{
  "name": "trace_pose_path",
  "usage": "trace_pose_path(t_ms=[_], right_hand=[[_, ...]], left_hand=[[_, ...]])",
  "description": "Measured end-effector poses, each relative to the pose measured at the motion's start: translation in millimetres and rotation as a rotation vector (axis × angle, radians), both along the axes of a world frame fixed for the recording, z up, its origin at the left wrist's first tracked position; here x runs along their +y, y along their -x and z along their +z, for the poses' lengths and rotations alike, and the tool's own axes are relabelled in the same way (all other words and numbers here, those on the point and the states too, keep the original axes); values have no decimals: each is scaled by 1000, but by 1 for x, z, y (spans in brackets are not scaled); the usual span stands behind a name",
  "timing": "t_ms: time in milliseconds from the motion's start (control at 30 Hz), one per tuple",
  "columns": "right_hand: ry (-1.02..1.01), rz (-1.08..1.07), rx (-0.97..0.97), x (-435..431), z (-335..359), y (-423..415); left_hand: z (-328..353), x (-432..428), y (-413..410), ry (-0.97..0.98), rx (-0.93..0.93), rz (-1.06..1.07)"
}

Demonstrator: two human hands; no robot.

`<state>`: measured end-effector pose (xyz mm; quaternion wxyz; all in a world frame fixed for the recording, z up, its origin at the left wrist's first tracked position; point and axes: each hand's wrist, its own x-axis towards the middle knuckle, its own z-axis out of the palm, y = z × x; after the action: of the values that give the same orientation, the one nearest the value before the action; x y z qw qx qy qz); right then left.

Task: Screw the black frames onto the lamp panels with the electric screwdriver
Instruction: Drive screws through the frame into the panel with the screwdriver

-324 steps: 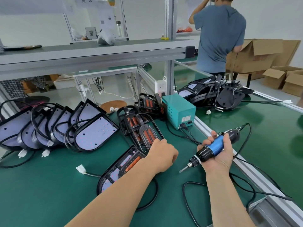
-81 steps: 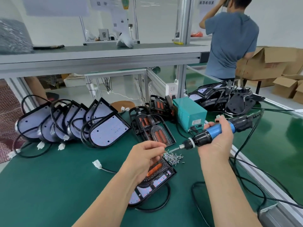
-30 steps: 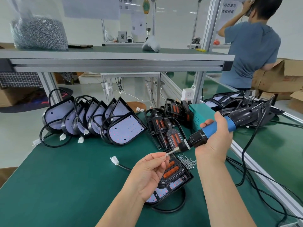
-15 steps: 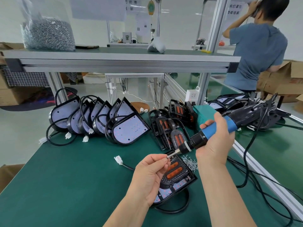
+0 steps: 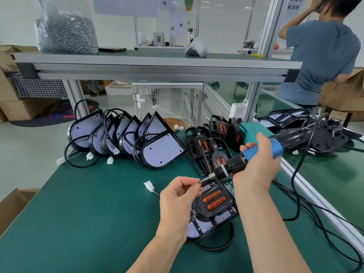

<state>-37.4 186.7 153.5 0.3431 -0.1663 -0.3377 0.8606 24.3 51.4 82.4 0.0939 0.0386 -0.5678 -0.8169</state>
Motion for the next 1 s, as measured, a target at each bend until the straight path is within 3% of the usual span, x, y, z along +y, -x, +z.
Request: trace_pose_path(t_ms=[300,633,1000], right_hand=[[-108,37,88,-11,9,0],[-183,55,133,-24,5,-6],[-187,65,99,-23,3,-1]], left_hand=[[-3,-19,6,40,3,-131],[-12,-17,2,100,43,-26],[-14,-20,7,149,40,-87]])
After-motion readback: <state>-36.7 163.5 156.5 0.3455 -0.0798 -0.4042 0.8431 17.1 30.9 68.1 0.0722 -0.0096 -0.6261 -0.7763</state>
